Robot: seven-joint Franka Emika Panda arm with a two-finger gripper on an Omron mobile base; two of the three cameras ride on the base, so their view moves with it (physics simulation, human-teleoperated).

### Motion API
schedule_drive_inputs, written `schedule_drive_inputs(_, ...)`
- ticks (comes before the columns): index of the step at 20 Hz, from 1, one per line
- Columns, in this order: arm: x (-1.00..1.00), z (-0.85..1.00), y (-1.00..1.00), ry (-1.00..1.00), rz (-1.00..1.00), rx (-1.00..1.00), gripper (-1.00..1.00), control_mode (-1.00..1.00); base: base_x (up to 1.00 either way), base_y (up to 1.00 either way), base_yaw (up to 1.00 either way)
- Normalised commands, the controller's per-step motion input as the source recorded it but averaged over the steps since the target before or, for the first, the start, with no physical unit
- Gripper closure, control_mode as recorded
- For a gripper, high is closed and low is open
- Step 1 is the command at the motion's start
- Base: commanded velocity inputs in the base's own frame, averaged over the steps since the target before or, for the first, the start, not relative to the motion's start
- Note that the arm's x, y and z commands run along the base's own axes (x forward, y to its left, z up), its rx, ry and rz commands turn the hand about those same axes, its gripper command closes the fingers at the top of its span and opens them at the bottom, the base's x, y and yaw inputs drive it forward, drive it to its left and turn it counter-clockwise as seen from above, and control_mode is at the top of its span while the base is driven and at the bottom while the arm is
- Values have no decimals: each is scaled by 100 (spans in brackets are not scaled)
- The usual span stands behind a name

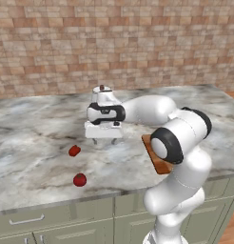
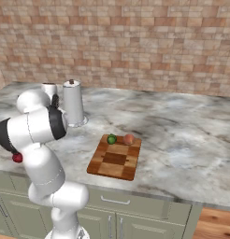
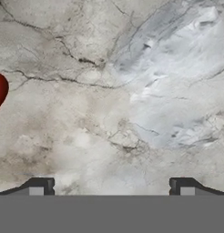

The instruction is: Place the avocado, onion, tomato, and bell pepper on the cutting board.

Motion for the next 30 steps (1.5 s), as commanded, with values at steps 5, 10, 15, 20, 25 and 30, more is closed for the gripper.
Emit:
schedule_drive_inputs(5,-3,0,55,-12,-11,0,-100,-100,0,0,0)
schedule_drive_inputs(10,0,0,28,-18,-15,1,-100,-100,0,0,0)
schedule_drive_inputs(15,0,0,25,-18,-20,0,-100,-100,0,0,0)
schedule_drive_inputs(20,0,0,22,-13,-17,0,-100,-100,0,0,0)
schedule_drive_inputs(25,11,0,33,-2,-14,0,-100,-100,0,0,0)
schedule_drive_inputs(30,27,0,24,0,-7,0,-100,-100,0,0,0)
